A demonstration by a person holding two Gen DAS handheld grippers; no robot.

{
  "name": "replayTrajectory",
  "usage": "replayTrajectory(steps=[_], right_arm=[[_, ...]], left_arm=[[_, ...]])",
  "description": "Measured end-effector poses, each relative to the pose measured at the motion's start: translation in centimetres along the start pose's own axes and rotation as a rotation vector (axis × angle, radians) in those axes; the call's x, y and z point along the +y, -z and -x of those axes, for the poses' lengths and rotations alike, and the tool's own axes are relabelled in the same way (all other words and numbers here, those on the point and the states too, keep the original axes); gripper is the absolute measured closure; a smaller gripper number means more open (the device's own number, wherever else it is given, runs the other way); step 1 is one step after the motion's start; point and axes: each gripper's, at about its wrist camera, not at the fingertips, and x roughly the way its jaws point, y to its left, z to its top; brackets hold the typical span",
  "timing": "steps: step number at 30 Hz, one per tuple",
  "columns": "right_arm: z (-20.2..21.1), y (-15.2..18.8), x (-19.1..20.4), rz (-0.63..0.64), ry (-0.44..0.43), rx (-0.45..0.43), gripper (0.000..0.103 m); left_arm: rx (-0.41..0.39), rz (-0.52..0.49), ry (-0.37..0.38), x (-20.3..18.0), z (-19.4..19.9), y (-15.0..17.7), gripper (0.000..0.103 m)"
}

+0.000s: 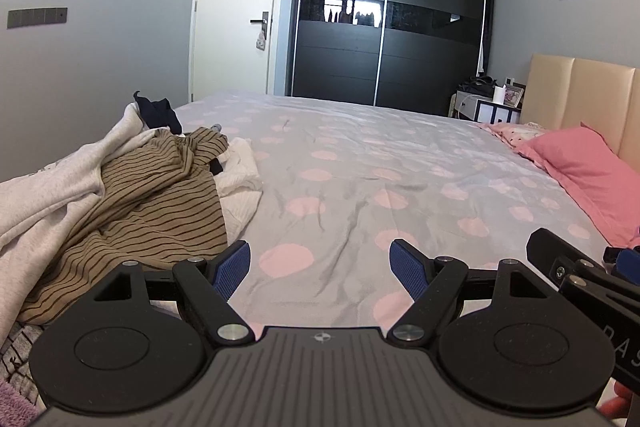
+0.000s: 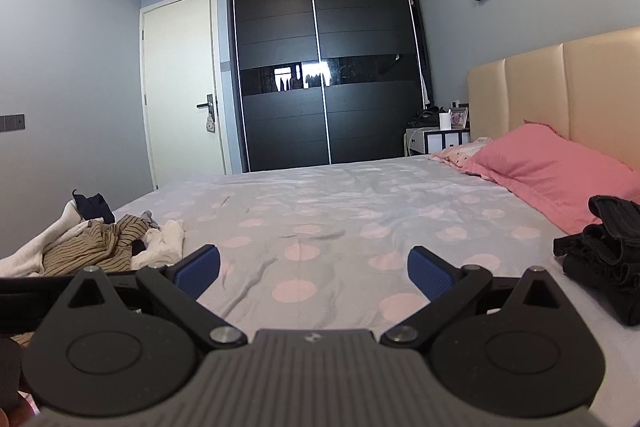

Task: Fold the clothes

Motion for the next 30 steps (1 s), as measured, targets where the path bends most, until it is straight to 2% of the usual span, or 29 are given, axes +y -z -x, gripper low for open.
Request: replayTrajectory(steps=[6, 14, 30], right_arm=[[0.7, -0.2, 0.2, 0.000, 0.000, -0.017, 0.002], [0.5, 0.2, 0.1, 0.000, 0.021, -0.032, 0.002], [0.6, 0.3, 0.1, 0.000, 0.023, -0.018, 0.002]], left_arm=[[0.006, 0.007, 0.010, 0.2, 0.0, -0.3, 0.027], [-0.012, -0.052, 0.002, -0.6, 0.2, 0.7, 0.027], [0.011, -0.034, 0.010, -3.4, 2.5, 0.8, 0.027]])
